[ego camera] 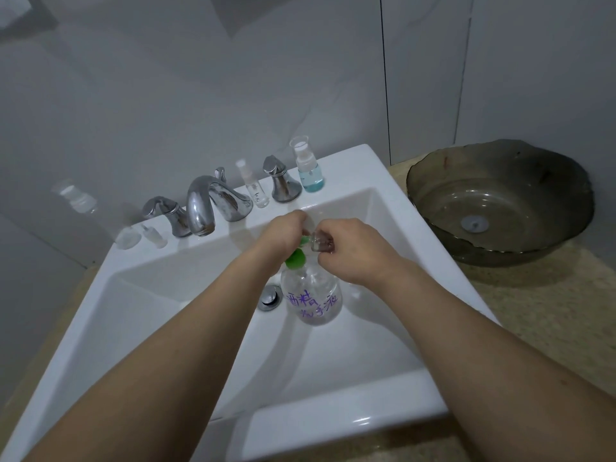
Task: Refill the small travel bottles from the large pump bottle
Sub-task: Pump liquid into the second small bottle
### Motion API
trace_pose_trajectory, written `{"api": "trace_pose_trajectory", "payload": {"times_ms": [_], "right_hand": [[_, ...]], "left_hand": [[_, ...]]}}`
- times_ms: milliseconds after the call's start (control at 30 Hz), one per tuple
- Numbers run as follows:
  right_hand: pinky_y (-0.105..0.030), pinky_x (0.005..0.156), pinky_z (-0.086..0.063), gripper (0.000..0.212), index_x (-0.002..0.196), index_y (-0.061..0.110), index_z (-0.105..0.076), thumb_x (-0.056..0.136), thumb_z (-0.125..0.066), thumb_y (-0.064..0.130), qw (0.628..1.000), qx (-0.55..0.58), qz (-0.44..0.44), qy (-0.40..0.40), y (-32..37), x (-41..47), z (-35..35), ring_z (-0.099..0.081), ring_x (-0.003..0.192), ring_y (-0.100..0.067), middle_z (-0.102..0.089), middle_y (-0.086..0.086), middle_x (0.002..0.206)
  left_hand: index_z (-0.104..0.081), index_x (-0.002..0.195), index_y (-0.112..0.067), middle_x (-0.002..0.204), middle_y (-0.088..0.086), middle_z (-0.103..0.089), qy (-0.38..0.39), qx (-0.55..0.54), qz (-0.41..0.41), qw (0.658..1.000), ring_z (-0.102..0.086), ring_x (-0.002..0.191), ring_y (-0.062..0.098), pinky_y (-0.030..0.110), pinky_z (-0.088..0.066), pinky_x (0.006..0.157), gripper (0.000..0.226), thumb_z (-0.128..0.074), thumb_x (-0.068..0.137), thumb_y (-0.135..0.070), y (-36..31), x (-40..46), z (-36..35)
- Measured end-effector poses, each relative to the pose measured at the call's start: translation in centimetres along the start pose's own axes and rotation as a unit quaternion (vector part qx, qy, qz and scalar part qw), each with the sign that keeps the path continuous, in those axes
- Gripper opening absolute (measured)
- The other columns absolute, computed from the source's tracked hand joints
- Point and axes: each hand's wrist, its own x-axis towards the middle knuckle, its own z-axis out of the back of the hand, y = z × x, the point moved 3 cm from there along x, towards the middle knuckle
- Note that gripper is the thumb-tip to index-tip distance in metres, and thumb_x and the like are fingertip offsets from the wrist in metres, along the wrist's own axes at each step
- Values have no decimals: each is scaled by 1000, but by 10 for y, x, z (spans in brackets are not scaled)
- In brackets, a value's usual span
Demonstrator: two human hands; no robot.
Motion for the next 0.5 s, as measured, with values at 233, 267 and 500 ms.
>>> {"api": "trace_pose_trajectory", "payload": {"times_ms": [233, 267, 500], "right_hand": [[-31, 72, -47, 17, 95, 19, -61, 78, -58, 14, 998, 31, 35, -42, 5, 0, 7, -55, 83, -17, -58, 5, 92], [-31, 73, -47, 19, 97, 19, -61, 79, -58, 14, 998, 29, 34, -40, 5, -1, 7, -55, 84, -17, -58, 5, 93], [-30, 71, -46, 23, 101, 18, -62, 79, -58, 15, 999, 16, 26, -37, 4, 0, 6, -53, 83, -18, -53, 6, 89]], "left_hand": [[-55, 97, -12, 83, -1, -56, 34, -22, 20, 999, -47, 74, 17, 29, -26, 52, 36, -34, 103, -40, -12, -3, 8], [-55, 98, -13, 82, -2, -56, 33, -12, 18, 999, -47, 71, 15, 29, -25, 52, 35, -33, 103, -40, -12, -4, 8], [-49, 74, -18, 68, -1, -52, 23, 3, -2, 1000, -44, 57, 10, 27, -26, 51, 29, -40, 100, -25, -5, 2, 3]]}}
